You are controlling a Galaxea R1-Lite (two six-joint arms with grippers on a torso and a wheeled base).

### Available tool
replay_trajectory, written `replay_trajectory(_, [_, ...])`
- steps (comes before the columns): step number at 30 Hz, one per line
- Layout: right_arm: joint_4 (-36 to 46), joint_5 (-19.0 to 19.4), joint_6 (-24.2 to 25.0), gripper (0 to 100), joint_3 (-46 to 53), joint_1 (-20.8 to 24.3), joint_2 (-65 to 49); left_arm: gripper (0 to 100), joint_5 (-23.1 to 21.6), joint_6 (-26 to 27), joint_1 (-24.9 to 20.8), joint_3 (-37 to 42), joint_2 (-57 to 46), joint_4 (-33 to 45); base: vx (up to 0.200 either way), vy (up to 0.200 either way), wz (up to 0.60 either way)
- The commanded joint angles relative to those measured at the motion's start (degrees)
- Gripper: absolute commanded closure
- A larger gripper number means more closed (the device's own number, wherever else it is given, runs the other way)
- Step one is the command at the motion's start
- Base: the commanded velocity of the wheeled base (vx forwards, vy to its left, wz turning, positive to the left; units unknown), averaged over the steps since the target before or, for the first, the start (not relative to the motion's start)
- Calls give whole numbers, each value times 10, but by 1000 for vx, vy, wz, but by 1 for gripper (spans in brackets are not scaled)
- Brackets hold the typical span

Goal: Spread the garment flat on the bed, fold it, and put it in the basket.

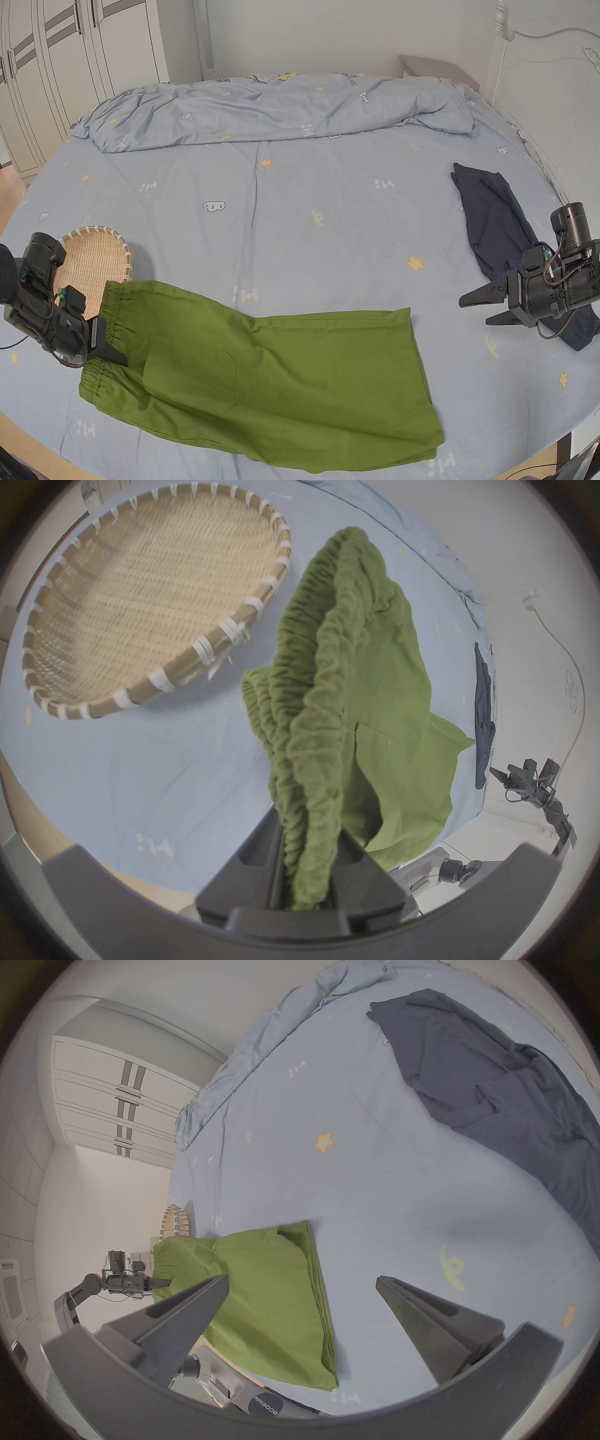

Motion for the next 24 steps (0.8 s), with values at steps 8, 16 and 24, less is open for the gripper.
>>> replay_trajectory(8, [1, 0, 1, 0, -77, 8, 44, 100, 24, 5, -93, -207, -51, 213, 0, 0, 0])
replay_trajectory(16, [-2, 0, -2, 0, -78, -6, 73, 100, 231, -75, -272, -265, -28, 235, 0, 0, 0])
replay_trajectory(24, [-1, 0, -1, 0, -75, -3, 74, 100, 300, -111, -392, -318, 33, 241, 0, 0, 0])
